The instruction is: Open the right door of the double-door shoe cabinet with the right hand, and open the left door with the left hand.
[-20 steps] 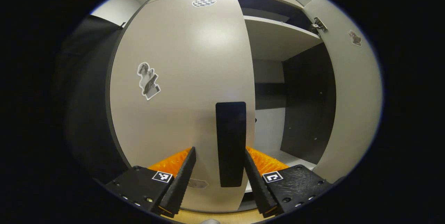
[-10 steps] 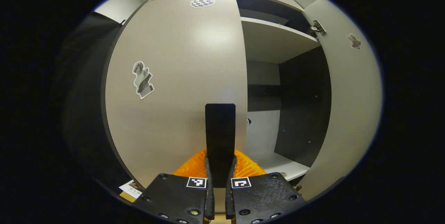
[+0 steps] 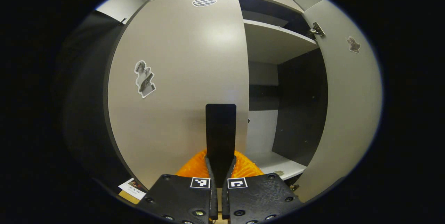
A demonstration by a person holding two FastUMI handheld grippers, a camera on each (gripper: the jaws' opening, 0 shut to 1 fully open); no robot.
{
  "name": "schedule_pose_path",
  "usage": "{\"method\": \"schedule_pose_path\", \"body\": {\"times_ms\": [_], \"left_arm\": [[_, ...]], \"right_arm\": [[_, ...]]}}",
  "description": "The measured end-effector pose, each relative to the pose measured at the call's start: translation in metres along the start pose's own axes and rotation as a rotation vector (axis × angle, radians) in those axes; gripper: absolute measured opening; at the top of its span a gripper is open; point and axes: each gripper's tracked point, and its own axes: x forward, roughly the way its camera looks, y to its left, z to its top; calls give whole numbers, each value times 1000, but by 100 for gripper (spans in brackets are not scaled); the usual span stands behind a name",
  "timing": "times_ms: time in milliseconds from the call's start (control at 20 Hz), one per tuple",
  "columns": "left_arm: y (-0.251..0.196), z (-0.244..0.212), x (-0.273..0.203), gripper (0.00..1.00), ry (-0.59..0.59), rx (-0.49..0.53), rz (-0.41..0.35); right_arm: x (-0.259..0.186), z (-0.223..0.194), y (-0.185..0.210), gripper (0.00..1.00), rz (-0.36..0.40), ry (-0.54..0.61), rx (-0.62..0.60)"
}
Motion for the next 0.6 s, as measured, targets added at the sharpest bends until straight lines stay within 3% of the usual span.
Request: {"method": "schedule_pose_path", "body": {"times_ms": [600], "left_arm": [[16, -3, -65, 4, -2, -7, -7]], "right_arm": [[-32, -2, 12, 99, 42, -21, 2]]}}
